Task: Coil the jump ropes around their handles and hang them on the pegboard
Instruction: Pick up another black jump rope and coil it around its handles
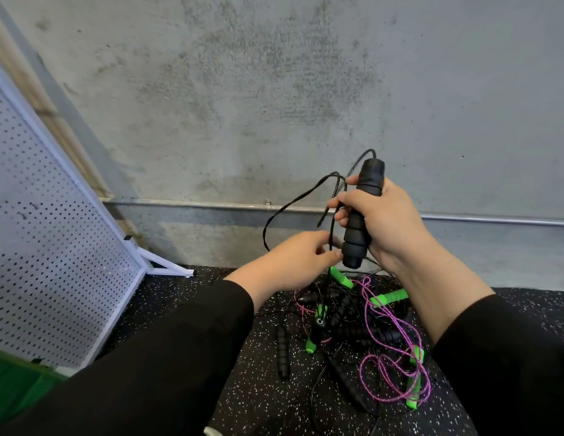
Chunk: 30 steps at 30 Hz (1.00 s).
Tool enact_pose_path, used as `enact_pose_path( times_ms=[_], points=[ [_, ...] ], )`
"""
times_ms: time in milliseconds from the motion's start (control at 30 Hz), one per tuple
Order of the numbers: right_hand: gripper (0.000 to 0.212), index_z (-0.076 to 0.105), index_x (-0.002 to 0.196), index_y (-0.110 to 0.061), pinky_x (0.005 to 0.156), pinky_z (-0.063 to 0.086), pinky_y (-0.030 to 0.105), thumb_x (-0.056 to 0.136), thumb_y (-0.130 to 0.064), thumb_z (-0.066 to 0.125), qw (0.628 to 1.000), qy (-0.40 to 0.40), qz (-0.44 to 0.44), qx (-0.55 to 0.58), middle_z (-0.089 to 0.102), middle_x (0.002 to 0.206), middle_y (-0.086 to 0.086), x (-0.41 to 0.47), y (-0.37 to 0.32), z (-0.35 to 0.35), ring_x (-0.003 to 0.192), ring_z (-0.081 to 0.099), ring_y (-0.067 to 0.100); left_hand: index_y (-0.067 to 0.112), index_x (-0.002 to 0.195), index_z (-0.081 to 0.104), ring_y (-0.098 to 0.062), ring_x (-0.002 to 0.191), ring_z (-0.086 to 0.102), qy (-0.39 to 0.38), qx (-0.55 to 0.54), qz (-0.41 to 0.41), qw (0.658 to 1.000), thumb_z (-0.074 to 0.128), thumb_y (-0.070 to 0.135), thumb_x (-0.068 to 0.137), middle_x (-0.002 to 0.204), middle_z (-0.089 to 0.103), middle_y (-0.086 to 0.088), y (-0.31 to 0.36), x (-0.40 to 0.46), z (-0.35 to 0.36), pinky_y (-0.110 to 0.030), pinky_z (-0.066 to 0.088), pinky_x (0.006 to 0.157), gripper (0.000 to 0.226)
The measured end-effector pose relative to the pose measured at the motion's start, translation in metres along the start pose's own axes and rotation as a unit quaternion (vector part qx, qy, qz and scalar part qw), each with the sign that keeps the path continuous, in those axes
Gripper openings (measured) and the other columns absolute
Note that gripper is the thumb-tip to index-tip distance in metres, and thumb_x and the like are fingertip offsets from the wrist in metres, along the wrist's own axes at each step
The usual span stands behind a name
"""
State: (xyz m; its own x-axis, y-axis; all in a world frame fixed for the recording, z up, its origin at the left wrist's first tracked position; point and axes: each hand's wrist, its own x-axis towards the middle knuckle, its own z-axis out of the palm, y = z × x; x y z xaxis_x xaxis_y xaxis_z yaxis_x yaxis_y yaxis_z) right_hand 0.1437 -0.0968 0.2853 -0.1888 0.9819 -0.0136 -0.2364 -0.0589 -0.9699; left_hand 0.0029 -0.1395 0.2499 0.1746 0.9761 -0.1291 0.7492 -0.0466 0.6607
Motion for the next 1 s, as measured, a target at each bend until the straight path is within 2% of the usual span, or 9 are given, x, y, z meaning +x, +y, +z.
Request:
enact_pose_path(
  times_ms=[133,300,400,500,600,700,800,900,1000],
  points=[
    [0.031,0.053,0.114,-0.010,0.059,0.056,0.026,0.089,0.002,0.067,1.000,0.023,0.016,0.012,0.075,0.096,0.017,0.003,-0.004,-0.008,0.064,0.068,0.022,0.022,0.077,0.056,-0.012,0.052,0.047,0.083,-0.189,-0.028,0.978,0.044,0.033,0.108,0.063,0.048,0.006,0.002,0.008,0.003,-0.027,0.036,0.050,0.036],
    [0.038,0.056,0.119,-0.004,0.052,0.053,0.026,0.086,-0.004,0.075,0.989,-0.020,0.069,-0.132,0.071,0.090,0.015,0.000,0.006,-0.018,0.058,0.067,0.022,0.020,0.085,0.050,-0.014,0.049,0.041,0.152,-0.510,-0.044,0.846,0.037,0.035,0.111,0.058,0.038,0.006,0.006,0.013,-0.014,-0.025,0.032,0.048,0.033],
    [0.034,0.057,0.117,-0.005,0.053,0.051,0.029,0.087,-0.005,0.074,0.970,-0.117,0.090,-0.194,0.074,0.090,0.017,-0.009,0.012,-0.016,0.058,0.065,0.020,0.020,0.085,0.049,-0.013,0.050,0.040,0.139,-0.611,-0.039,0.779,0.036,0.037,0.111,0.061,0.037,0.003,0.005,0.014,-0.025,-0.025,0.031,0.046,0.033],
    [0.029,0.056,0.112,0.000,0.052,0.049,0.028,0.087,0.001,0.070,0.961,-0.163,0.080,-0.209,0.073,0.083,0.020,-0.015,0.014,-0.010,0.056,0.061,0.019,0.019,0.087,0.052,-0.013,0.049,0.040,0.143,-0.645,-0.026,0.750,0.036,0.039,0.110,0.061,0.039,0.003,0.004,0.014,-0.033,-0.024,0.030,0.045,0.034],
    [0.021,0.057,0.105,-0.004,0.053,0.047,0.030,0.087,0.005,0.065,0.973,-0.111,0.028,-0.201,0.067,0.069,0.009,-0.014,0.011,-0.006,0.051,0.057,0.018,0.012,0.100,0.062,-0.014,0.049,0.042,0.145,-0.603,-0.047,0.783,0.030,0.050,0.109,0.063,0.049,0.000,0.001,0.015,-0.038,-0.027,0.028,0.049,0.050],
    [0.021,0.057,0.102,-0.011,0.051,0.046,0.029,0.089,0.005,0.062,0.986,-0.079,0.006,-0.146,0.065,0.067,0.008,-0.010,0.003,-0.007,0.051,0.055,0.020,0.008,0.104,0.070,-0.015,0.054,0.049,0.134,-0.421,-0.074,0.894,0.043,0.034,0.107,0.073,0.063,-0.005,-0.008,0.010,-0.035,-0.028,0.034,0.049,0.038],
    [0.021,0.058,0.104,-0.011,0.052,0.047,0.028,0.090,0.005,0.060,0.990,-0.076,-0.007,-0.120,0.064,0.067,0.008,-0.008,-0.004,-0.008,0.050,0.054,0.020,0.026,0.108,0.073,-0.011,0.081,0.062,0.035,-0.238,-0.054,0.969,0.058,0.022,0.093,0.103,0.075,0.002,-0.012,0.004,-0.020,-0.029,0.051,0.067,0.022],
    [0.021,0.057,0.106,-0.012,0.052,0.048,0.027,0.092,0.004,0.059,0.993,-0.076,-0.013,-0.094,0.062,0.067,0.007,-0.008,-0.009,-0.007,0.050,0.054,0.018,0.028,0.137,0.058,-0.009,0.117,0.062,-0.088,-0.091,-0.024,0.992,0.070,0.037,0.090,0.134,0.064,0.002,-0.016,0.002,0.001,-0.032,0.049,0.105,0.050],
    [0.021,0.058,0.109,-0.011,0.053,0.048,0.029,0.093,0.003,0.059,0.995,-0.071,-0.021,-0.064,0.062,0.066,0.005,-0.008,-0.015,-0.006,0.051,0.053,0.018,0.027,0.139,0.054,-0.012,0.121,0.059,-0.112,-0.012,-0.033,0.993,0.074,0.036,0.091,0.135,0.060,0.005,-0.021,0.003,0.015,-0.032,0.047,0.106,0.053]
  ],
)
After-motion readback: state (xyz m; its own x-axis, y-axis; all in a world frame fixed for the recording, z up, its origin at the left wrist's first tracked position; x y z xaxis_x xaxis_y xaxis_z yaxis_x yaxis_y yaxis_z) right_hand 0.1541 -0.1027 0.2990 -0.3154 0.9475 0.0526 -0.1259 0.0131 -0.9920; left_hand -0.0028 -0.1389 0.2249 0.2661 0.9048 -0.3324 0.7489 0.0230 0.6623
